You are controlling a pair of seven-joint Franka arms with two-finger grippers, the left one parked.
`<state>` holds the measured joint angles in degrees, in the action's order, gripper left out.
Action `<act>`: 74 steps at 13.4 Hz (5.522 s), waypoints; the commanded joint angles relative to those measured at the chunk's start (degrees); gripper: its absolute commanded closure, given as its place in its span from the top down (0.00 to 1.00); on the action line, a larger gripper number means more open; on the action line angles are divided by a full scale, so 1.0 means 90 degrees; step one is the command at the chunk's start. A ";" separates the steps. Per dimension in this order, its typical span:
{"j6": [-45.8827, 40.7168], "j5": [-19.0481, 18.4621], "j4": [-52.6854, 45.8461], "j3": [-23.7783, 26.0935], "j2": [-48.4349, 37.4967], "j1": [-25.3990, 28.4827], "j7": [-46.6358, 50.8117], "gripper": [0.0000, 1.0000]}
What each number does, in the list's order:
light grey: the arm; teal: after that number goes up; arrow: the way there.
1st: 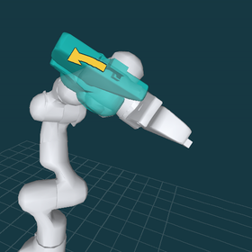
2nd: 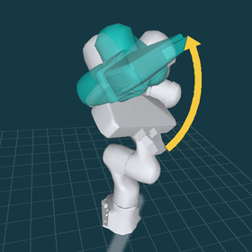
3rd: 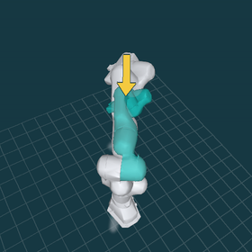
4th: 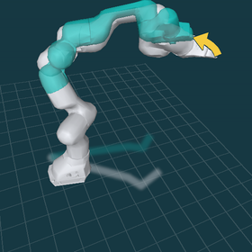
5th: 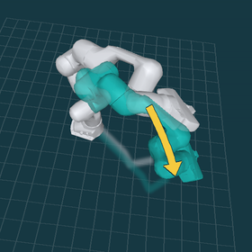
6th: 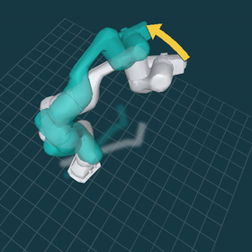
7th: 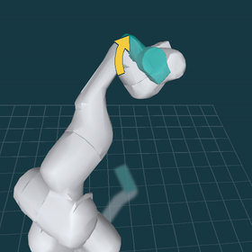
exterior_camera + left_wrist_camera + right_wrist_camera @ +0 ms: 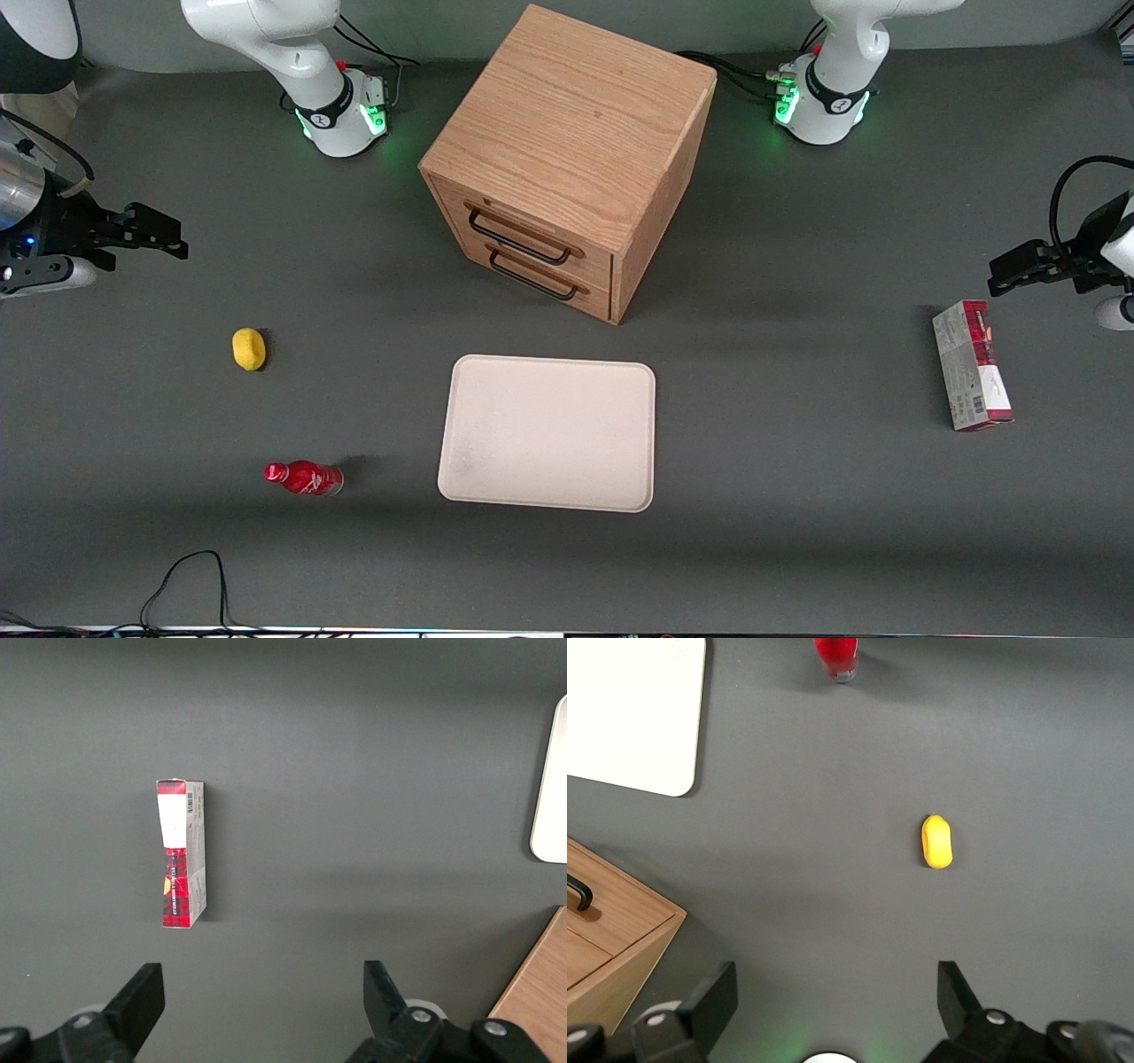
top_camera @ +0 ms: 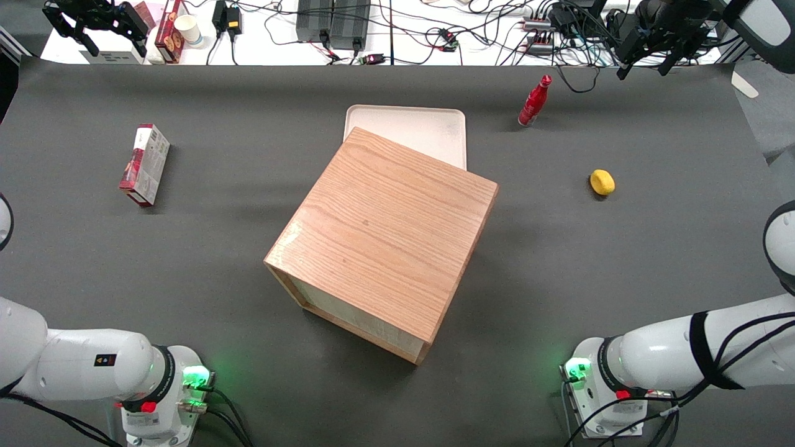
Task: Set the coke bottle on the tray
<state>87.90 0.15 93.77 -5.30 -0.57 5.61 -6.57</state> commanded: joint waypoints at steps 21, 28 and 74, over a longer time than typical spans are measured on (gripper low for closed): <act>-0.0529 0.0325 -0.5447 0.0032 0.4779 0.0227 0.0397 1.00; 0.0476 0.0335 -0.5448 0.0119 0.5423 0.0149 0.0407 1.00; -0.1739 0.0277 -0.4249 0.0081 0.2985 -0.0037 0.0515 0.00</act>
<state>71.18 2.29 49.58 -4.02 29.48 4.96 -2.25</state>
